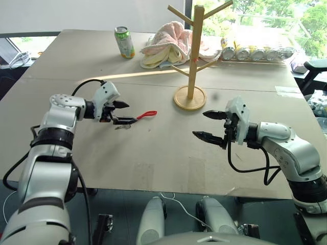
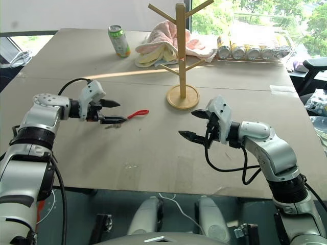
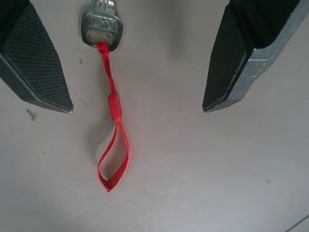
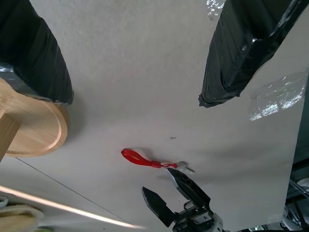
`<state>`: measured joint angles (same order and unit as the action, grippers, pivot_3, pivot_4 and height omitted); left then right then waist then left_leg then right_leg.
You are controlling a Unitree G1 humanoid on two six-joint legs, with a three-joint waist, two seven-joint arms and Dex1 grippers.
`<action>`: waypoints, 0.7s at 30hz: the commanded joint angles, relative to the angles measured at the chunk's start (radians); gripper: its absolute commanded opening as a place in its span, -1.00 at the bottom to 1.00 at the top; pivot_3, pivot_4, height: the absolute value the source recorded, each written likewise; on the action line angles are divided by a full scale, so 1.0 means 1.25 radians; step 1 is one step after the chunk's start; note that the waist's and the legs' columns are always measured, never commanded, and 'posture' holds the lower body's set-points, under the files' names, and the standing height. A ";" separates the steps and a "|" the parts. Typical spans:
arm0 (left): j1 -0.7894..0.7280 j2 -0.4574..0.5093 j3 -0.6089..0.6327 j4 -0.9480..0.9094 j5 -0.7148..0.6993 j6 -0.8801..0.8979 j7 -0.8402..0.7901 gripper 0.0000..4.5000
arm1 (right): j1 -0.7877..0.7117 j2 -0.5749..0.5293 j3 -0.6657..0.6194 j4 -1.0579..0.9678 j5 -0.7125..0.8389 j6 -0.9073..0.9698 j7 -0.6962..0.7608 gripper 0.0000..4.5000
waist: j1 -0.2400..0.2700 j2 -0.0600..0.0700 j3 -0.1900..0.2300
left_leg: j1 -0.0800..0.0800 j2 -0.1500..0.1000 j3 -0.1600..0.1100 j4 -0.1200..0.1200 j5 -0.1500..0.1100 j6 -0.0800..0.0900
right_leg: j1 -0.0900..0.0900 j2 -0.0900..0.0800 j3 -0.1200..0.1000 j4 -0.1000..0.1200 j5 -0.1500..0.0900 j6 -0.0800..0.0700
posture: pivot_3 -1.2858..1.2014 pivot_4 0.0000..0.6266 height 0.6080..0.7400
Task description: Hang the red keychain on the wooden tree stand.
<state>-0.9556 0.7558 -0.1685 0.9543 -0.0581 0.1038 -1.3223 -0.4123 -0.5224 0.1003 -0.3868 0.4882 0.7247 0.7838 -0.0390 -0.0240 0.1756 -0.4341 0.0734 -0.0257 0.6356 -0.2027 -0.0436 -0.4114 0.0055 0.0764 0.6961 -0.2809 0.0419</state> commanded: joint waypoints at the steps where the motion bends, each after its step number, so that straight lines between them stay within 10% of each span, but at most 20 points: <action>1: -0.042 -0.016 -0.007 0.082 0.045 -0.068 0.005 0.96 | -0.009 0.005 -0.013 -0.057 0.018 0.011 -0.024 0.98 | -0.001 0.000 0.000 | 0.000 0.000 0.000 0.000 0.000 0.000 | 0.000 0.000 0.000 0.000 0.000 0.000 | 0.03 -0.52 0.88; 6: -0.066 -0.042 -0.007 0.142 0.080 -0.108 -0.009 0.96 | -0.003 0.004 -0.019 -0.077 0.029 0.024 -0.044 0.98 | -0.001 0.000 0.000 | 0.000 0.000 -0.001 0.000 0.000 0.000 | 0.000 0.000 0.000 0.000 0.000 0.000 | 0.03 -0.52 0.88; 13: -0.082 -0.079 0.010 0.183 0.098 -0.130 0.013 -0.06 | 0.003 -0.004 -0.027 -0.086 0.039 0.031 -0.065 1.00 | 0.002 0.000 0.000 | 0.000 0.000 -0.001 0.000 0.000 0.000 | 0.000 0.000 0.000 0.000 0.000 0.000 | 0.03 -0.52 0.88; 17: -0.079 -0.080 0.011 0.185 0.103 -0.134 0.003 -0.97 | 0.004 -0.006 -0.028 -0.088 0.042 0.032 -0.070 1.00 | 0.001 0.000 0.000 | 0.000 0.000 -0.001 0.000 0.000 0.000 | 0.000 0.000 0.000 0.000 0.000 0.000 | 0.03 -0.52 0.88; 21: -0.072 -0.072 0.013 0.178 0.101 -0.133 -0.015 -0.97 | 0.001 -0.009 -0.029 -0.081 0.044 0.028 -0.071 1.00 | 0.000 0.000 0.000 | 0.000 0.000 -0.001 0.000 0.000 0.000 | 0.000 0.000 0.000 0.000 0.000 0.000 | 0.03 -0.52 0.88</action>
<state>-1.0524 0.6580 -0.1593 1.1756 0.0573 -0.0560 -1.3169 -0.4066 -0.5264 0.0975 -0.4566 0.5278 0.7684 0.6958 -0.0387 -0.0243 0.1754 -0.4341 0.0732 -0.0265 0.6359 -0.2027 -0.0437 -0.4110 0.0053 0.0759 0.6966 -0.2809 0.0420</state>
